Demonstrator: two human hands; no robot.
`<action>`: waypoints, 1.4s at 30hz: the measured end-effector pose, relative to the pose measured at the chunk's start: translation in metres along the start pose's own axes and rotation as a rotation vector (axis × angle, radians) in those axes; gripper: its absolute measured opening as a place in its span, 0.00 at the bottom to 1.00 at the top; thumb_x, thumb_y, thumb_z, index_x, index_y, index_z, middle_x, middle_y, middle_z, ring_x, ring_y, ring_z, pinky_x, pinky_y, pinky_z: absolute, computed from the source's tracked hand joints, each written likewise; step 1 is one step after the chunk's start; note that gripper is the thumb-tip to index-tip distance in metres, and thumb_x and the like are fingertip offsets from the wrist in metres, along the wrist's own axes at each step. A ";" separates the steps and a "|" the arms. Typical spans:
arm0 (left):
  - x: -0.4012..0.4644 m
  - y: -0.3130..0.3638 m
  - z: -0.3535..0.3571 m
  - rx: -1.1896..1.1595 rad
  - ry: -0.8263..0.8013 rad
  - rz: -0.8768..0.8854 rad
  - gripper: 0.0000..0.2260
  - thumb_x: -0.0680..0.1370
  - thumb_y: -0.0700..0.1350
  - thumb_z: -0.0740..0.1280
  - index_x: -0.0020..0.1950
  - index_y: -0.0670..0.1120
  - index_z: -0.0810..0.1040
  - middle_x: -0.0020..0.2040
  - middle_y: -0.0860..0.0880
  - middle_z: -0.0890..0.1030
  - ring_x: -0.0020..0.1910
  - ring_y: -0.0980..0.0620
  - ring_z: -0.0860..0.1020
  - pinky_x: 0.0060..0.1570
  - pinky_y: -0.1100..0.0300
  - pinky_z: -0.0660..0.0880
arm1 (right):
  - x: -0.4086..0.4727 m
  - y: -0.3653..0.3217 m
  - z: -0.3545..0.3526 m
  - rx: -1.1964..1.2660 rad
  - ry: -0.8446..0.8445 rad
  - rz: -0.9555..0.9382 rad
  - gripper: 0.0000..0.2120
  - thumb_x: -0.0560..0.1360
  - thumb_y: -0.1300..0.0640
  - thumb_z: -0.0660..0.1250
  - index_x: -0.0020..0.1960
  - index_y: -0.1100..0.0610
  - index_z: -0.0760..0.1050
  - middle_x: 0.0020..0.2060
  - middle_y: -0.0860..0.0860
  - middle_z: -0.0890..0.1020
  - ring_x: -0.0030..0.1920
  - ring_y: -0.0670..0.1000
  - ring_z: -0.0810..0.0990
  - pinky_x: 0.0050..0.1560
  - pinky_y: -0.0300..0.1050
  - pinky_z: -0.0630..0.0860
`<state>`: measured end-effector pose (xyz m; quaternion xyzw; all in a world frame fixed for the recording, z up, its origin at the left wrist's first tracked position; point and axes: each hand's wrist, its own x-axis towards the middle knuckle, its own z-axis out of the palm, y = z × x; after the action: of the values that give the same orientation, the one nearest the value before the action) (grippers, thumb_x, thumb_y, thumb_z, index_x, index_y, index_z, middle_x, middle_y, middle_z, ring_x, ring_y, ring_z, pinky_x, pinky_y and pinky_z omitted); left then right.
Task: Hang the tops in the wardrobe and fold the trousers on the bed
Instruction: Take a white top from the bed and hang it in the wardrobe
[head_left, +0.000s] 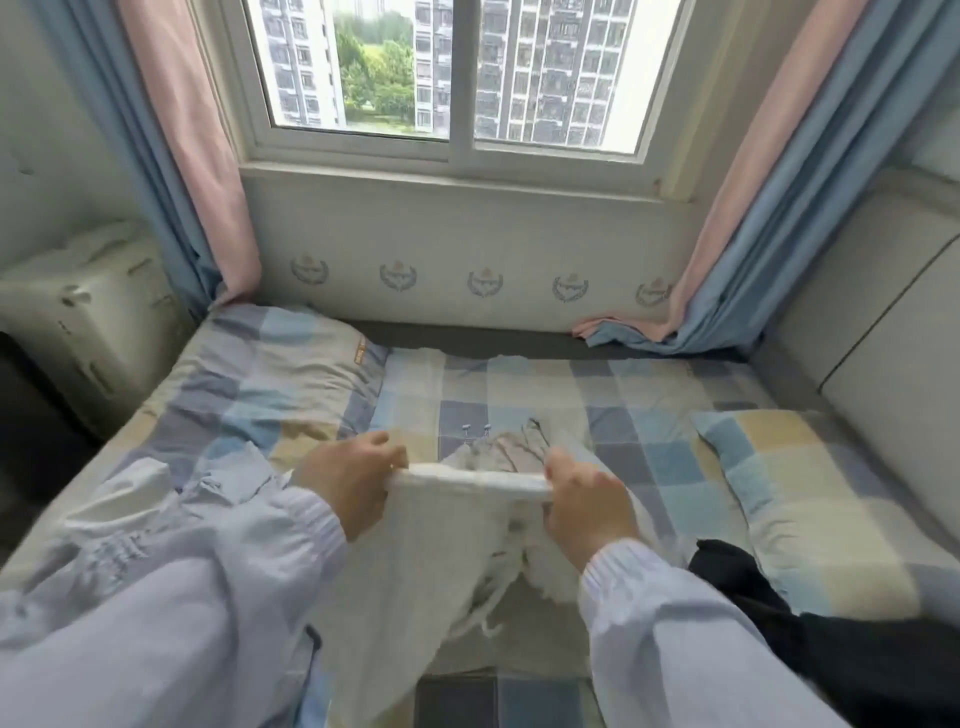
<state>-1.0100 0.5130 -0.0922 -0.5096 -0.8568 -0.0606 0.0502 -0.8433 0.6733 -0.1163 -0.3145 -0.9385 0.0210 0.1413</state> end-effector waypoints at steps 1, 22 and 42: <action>0.002 -0.005 -0.027 0.002 0.069 -0.061 0.11 0.73 0.42 0.66 0.53 0.53 0.78 0.53 0.52 0.78 0.49 0.46 0.80 0.43 0.59 0.72 | 0.007 -0.001 -0.026 0.037 0.059 0.045 0.12 0.64 0.63 0.73 0.43 0.56 0.73 0.29 0.53 0.78 0.28 0.54 0.77 0.27 0.39 0.66; 0.010 0.032 -0.224 -1.706 -0.454 0.179 0.34 0.56 0.33 0.79 0.59 0.53 0.78 0.47 0.45 0.83 0.43 0.46 0.83 0.37 0.54 0.80 | -0.005 0.027 -0.164 0.875 -0.055 0.848 0.19 0.81 0.56 0.56 0.66 0.67 0.69 0.67 0.61 0.71 0.67 0.59 0.69 0.63 0.44 0.63; 0.048 0.111 -0.192 -0.982 0.034 -0.093 0.16 0.75 0.52 0.64 0.55 0.42 0.78 0.56 0.42 0.80 0.57 0.43 0.77 0.56 0.53 0.73 | -0.034 0.006 -0.214 1.110 0.140 0.412 0.24 0.69 0.56 0.72 0.62 0.51 0.69 0.46 0.52 0.78 0.48 0.51 0.77 0.55 0.48 0.75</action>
<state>-0.9310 0.5773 0.1100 -0.4331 -0.7480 -0.4678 -0.1846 -0.7541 0.6469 0.0798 -0.3699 -0.6952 0.5148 0.3389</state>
